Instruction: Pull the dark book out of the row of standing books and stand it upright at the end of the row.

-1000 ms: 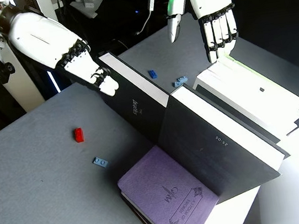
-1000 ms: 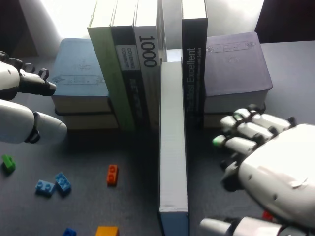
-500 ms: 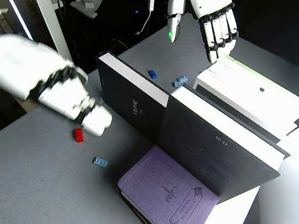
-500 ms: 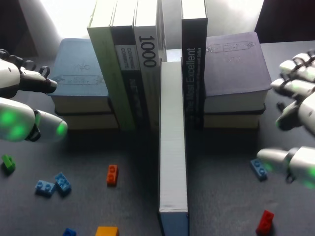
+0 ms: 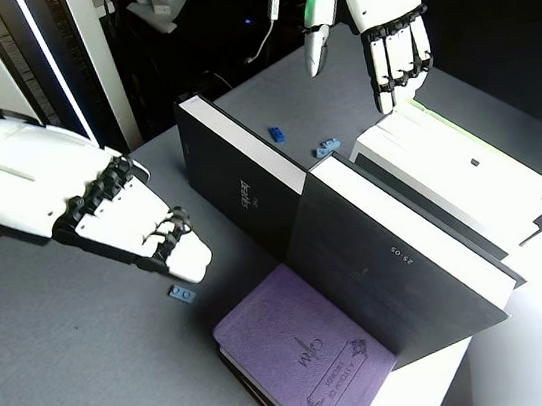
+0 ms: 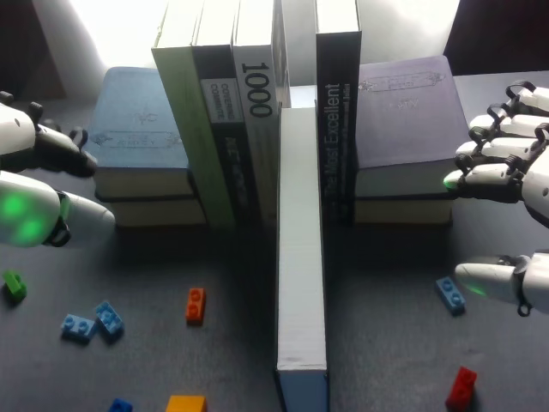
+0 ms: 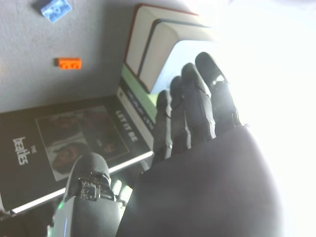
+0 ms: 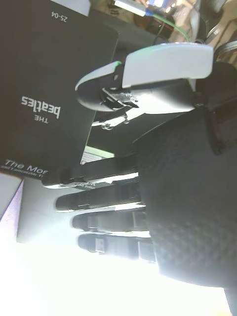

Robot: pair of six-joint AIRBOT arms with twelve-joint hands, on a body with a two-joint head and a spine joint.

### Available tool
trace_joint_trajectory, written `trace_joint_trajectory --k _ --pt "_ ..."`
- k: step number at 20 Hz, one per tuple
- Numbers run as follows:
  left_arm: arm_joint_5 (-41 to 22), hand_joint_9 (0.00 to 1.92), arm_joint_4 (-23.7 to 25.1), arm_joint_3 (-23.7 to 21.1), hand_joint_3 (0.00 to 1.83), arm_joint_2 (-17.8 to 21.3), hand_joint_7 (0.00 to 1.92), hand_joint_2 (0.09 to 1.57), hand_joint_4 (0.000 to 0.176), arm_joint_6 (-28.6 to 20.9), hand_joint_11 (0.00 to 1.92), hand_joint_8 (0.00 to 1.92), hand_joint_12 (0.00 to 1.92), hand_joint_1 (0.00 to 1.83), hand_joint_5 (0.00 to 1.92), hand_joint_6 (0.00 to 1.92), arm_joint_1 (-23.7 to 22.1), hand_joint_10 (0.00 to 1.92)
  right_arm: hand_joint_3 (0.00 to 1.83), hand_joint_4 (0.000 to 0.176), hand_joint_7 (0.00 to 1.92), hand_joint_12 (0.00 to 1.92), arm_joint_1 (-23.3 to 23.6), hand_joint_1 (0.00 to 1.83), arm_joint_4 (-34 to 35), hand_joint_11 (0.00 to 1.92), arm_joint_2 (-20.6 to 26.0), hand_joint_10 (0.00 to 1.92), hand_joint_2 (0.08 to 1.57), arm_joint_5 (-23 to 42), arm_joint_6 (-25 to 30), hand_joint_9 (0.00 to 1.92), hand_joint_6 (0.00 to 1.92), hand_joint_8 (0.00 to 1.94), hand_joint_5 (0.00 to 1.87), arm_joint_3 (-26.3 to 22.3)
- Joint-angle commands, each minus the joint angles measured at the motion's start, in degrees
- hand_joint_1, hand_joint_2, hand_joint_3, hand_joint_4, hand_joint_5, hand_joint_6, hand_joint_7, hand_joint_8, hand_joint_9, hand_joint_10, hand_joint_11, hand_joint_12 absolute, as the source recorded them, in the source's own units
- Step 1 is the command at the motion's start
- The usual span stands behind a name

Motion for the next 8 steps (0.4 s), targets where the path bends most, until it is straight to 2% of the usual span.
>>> trace_joint_trajectory --k 1,2,3,5,6,7,8 --pt "-3.6 0.61 2.2 0.1 0.0 0.2 0.59 1.26 0.004 0.2 0.21 0.01 1.14 0.0 0.48 0.01 -0.8 0.03 0.0 0.0 0.58 1.24 0.7 0.1 -2.0 0.0 0.4 0.15 1.2 6.9 0.3 0.47 0.05 0.06 0.65 -0.2" --pt "-3.6 0.7 2.2 0.1 0.0 0.2 0.68 1.28 0.0 0.2 0.26 0.02 1.21 0.0 0.55 0.02 -0.8 0.05 0.0 0.0 0.68 1.42 0.8 0.13 -2.0 0.0 0.4 0.34 1.2 7.1 0.6 0.52 0.11 0.05 0.7 -0.2" --pt "-3.6 0.73 2.2 0.1 0.0 0.2 0.72 1.28 0.0 0.2 0.28 0.02 1.23 0.02 0.58 0.02 -0.8 0.06 0.0 0.0 0.74 1.5 0.8 0.13 -2.0 0.0 0.3 0.55 1.2 7.1 0.6 0.51 0.17 0.06 0.71 -0.2" --pt "-3.6 0.84 2.2 0.2 0.0 0.3 0.86 1.3 0.0 0.2 0.39 0.04 1.22 0.02 0.73 0.03 -0.6 0.1 0.0 0.0 0.83 1.66 0.7 0.16 -2.0 0.09 0.3 0.97 1.21 6.8 0.5 0.52 0.67 0.16 0.62 -0.2" --pt "-3.6 0.87 2.2 0.2 0.0 0.3 0.89 1.3 0.0 0.2 0.39 0.04 1.25 0.03 0.76 0.02 -0.6 0.12 0.0 0.0 0.79 1.69 0.7 0.17 -2.0 0.14 0.3 1.1 1.21 6.6 0.5 0.51 0.88 0.34 0.57 -0.2" --pt "-3.6 0.91 2.2 0.2 0.0 0.3 0.92 1.31 0.0 0.2 0.4 0.04 1.31 0.04 0.79 0.02 -0.6 0.15 0.0 0.0 0.73 1.74 0.7 0.19 -2.0 0.18 0.3 1.21 1.21 6.4 0.4 0.51 0.96 0.61 0.58 -0.2" --pt "-3.6 0.89 2.2 0.2 0.0 0.3 0.94 1.31 0.0 0.2 0.41 0.03 1.32 0.05 0.81 0.01 -0.6 0.27 0.0 0.0 0.65 1.81 0.7 0.17 -2.0 0.17 0.3 1.32 1.22 6.2 0.4 0.48 1.02 0.82 0.57 -0.2"
